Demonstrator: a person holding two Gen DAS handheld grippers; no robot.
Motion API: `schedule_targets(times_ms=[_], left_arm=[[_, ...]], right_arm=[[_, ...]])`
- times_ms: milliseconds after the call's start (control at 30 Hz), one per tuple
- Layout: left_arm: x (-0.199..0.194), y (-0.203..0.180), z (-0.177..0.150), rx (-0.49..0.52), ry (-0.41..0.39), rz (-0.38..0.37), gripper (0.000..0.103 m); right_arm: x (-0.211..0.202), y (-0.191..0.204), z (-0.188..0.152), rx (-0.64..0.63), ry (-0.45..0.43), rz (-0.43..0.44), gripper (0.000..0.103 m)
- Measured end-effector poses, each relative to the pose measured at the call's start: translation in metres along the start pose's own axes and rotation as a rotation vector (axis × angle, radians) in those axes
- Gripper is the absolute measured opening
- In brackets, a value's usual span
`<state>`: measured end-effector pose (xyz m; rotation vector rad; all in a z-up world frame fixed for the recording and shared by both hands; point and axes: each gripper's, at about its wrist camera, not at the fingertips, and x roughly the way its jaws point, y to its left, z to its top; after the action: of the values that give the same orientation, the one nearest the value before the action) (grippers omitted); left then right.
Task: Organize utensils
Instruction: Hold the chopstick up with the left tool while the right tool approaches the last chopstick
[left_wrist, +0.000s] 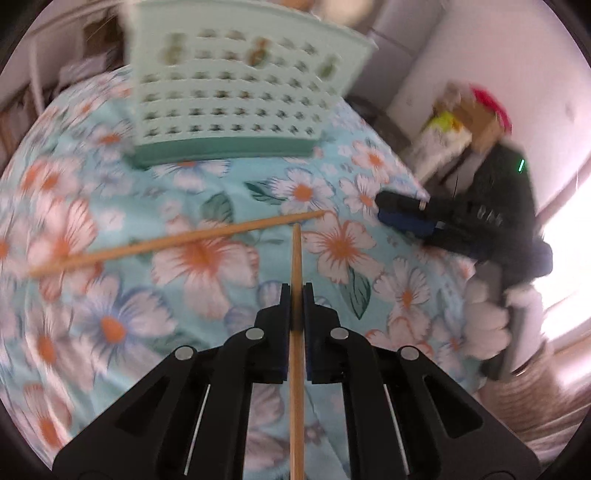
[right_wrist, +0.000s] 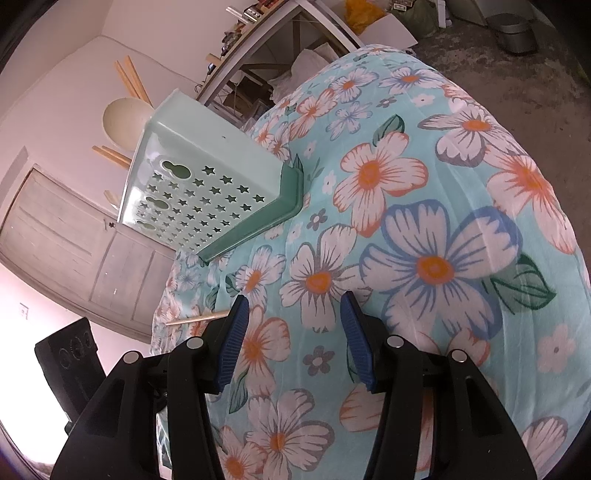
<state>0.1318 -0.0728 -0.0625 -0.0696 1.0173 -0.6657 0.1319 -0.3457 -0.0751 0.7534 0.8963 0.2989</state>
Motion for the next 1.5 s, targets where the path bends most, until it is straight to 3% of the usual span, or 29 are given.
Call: schedule_targets(times_ms=[167,433,800,1233,1500], left_arm=[[-0.042,0.026,-0.014,-0.132,-0.137,-0.02,0.005],[-0.09,0.079,-0.043,-0.341,-0.288,0.048,0.005],[-0.118,0.112,-0.061,-0.461,-0.426,0.139,0.005],[-0.12,0.148,-0.081,-0.632,-0.449,0.191,0.006],[-0.109,0.162,-0.09,-0.693,-0.426,0.198,0.007]], right_arm=[[0.0,0.002,-0.001,-0.01,0.003,-0.013,0.051],[0.002,0.011,0.0,-0.028,0.011,-0.058,0.051],[0.007,0.034,-0.002,-0.107,0.008,-0.161,0.051],[0.038,0.096,-0.011,-0.331,0.08,-0.142,0.05],[0.076,0.147,-0.015,-0.559,0.155,-0.134,0.05]])
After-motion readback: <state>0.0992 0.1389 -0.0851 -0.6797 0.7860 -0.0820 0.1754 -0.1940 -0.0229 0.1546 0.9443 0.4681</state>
